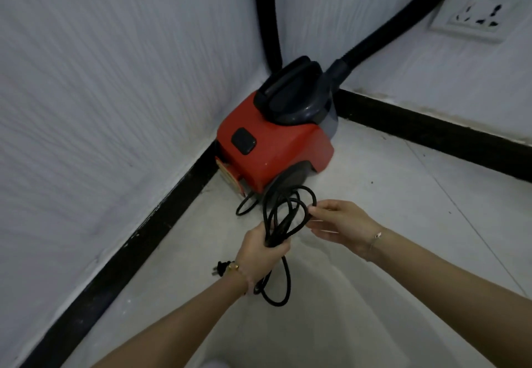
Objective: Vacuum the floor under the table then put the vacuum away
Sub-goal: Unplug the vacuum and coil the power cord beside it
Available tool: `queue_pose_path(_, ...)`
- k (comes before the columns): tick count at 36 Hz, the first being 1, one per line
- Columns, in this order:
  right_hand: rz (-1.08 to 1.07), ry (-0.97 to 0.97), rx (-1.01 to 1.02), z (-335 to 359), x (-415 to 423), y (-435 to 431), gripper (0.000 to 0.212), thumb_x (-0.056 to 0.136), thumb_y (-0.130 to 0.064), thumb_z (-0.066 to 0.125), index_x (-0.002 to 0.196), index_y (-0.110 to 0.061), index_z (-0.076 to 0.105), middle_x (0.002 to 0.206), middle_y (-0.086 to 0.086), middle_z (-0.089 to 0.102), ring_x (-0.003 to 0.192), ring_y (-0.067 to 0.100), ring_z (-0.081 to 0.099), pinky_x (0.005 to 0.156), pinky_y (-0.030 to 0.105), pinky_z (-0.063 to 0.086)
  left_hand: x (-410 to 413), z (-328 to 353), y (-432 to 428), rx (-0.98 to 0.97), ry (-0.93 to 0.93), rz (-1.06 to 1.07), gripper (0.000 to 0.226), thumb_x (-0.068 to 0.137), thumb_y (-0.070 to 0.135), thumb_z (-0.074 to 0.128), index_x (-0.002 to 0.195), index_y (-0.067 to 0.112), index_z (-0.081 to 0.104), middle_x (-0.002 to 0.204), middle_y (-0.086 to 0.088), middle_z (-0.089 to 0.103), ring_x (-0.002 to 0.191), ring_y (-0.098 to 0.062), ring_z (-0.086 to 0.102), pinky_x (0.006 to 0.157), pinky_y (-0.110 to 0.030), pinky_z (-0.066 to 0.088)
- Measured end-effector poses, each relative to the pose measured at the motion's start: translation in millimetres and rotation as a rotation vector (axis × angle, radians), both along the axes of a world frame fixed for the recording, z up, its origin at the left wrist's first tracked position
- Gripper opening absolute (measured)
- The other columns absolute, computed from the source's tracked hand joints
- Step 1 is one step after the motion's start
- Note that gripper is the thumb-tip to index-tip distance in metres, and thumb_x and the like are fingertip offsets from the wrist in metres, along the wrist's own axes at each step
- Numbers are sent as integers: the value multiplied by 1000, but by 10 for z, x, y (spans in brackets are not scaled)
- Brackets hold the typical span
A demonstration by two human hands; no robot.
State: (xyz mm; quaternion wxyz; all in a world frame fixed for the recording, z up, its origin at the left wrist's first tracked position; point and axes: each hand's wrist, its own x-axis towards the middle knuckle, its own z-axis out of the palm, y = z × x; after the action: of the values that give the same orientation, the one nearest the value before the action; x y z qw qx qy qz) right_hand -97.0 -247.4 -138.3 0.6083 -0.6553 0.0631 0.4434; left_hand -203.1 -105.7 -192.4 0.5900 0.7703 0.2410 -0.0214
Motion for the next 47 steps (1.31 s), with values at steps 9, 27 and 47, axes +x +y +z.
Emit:
queue_pose_path(9, 47, -340, -92, 354, 308, 251, 21, 92, -12, 57, 111, -6, 63, 100, 11, 66, 82, 15, 65, 74, 23, 57, 43, -27, 58, -105, -60, 113, 17, 89, 10, 61, 72, 11, 59, 62, 4, 59, 56, 4, 55, 59, -10, 44)
queue_pose_path(27, -244, -240, 201, 977, 1078, 1423, 42, 97, -17, 49, 131, 8, 42, 134, 26, 51, 119, 36, 55, 99, 42, 45, -51, -227, 3, -74, -103, -12, 27, 82, 4, 67, 73, 27, 57, 60, 21, 60, 63, 6, 58, 64, -8, 43)
queue_pose_path(47, -333, -111, 108, 1087, 1431, 1562, 37, 100, -15, 43, 133, 0, 43, 134, 14, 54, 117, 27, 56, 56, 35, 53, -420, -146, 639, -216, 97, 77, 20, 84, 4, 63, 100, -8, 60, 80, -11, 62, 72, -17, 58, 66, -28, 49)
